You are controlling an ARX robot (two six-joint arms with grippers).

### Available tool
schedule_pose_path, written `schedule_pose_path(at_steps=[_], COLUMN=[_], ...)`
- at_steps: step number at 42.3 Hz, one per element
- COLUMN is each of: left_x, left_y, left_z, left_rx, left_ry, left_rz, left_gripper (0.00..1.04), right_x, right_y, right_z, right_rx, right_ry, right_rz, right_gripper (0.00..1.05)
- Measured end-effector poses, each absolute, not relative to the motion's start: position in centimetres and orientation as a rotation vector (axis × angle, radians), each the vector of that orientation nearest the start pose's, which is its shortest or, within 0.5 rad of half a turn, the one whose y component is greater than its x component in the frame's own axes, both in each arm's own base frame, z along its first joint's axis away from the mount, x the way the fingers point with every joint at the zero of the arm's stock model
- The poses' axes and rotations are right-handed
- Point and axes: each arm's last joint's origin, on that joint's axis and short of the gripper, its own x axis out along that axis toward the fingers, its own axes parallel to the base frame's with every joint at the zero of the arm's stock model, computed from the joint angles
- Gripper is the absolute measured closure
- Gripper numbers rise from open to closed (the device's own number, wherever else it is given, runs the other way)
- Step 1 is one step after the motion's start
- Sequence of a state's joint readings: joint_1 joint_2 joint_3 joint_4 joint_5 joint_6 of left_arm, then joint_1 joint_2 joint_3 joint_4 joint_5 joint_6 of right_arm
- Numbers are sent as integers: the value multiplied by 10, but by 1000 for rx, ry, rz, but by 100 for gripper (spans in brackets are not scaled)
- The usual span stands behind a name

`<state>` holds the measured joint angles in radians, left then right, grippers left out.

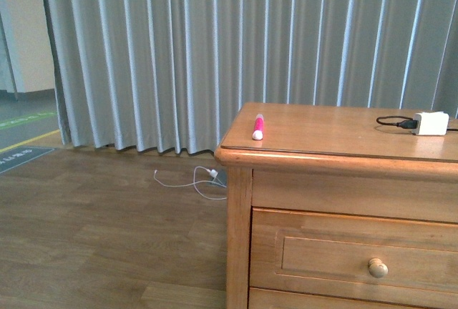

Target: Place pink marker in drawer with both arms

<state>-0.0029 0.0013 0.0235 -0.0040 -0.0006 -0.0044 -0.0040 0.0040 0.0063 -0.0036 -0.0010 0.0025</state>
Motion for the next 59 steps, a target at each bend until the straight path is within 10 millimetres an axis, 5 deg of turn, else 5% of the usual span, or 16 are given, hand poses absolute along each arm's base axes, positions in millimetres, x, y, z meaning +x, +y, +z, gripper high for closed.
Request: schedule_pose_path(at_steps=[4, 49, 59], left_x=[96, 96, 96], left_y=[0, 0, 0], left_z=[171, 171, 171], left_rx=[-4, -4, -4], left_ry=[-18, -18, -18], left_rz=[-2, -2, -3], left_gripper=[6, 6, 6], right_x=[98, 98, 106], right_y=[0, 0, 7], right_z=[165, 165, 154], right_rx=[3, 3, -4], right_ry=[1, 1, 235], right_rz=[-3, -3, 100], right_gripper=[7, 9, 9])
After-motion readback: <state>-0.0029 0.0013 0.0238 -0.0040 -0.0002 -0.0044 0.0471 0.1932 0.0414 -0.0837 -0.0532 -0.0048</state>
